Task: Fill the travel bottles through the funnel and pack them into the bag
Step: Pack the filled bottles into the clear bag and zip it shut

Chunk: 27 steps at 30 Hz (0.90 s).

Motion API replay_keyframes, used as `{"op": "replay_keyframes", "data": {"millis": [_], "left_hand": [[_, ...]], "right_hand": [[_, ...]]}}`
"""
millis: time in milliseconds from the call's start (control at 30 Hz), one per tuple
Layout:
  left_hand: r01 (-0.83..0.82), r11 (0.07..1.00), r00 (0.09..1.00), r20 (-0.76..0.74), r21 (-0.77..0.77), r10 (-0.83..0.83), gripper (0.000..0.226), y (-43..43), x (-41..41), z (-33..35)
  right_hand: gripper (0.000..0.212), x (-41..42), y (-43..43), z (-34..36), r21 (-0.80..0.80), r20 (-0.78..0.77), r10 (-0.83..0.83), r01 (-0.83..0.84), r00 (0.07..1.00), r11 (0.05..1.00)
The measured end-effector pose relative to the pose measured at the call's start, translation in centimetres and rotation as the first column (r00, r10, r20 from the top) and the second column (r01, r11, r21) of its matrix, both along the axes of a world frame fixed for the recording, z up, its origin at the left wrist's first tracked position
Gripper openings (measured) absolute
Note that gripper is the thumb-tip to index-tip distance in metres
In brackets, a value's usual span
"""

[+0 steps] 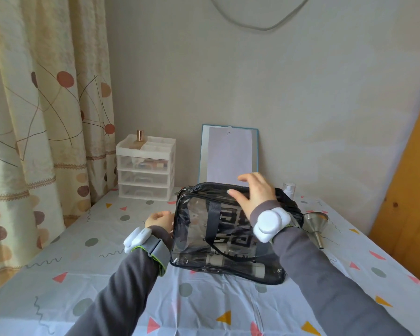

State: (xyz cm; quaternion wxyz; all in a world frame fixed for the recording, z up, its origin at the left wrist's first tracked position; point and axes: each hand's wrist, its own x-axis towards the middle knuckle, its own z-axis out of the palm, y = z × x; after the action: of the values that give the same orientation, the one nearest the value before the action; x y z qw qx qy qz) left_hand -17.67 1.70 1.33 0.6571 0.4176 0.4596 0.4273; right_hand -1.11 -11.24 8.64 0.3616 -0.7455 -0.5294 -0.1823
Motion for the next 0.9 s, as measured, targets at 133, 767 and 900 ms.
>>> {"op": "replay_keyframes", "data": {"millis": [133,767,900], "left_hand": [[0.009,0.999,0.998,0.068,0.036,-0.011,0.031,-0.7,0.6,0.6],[0.171,0.884,0.978,-0.181,0.436,-0.100,0.026,-2.4,0.4,-3.7],[0.221,0.906,0.960,-0.244,0.361,-0.137,0.021,-1.9,0.2,-4.3]], "right_hand": [[0.051,3.3,-2.7,-1.2,0.048,-0.090,-0.222,0.227,0.971,0.973],[0.069,8.3,-6.3,-13.6,-0.288,-0.831,-0.284,0.067,0.478,0.955],[0.057,8.5,-5.6,-13.3,-0.285,-0.831,-0.300,0.104,0.468,0.953]]}}
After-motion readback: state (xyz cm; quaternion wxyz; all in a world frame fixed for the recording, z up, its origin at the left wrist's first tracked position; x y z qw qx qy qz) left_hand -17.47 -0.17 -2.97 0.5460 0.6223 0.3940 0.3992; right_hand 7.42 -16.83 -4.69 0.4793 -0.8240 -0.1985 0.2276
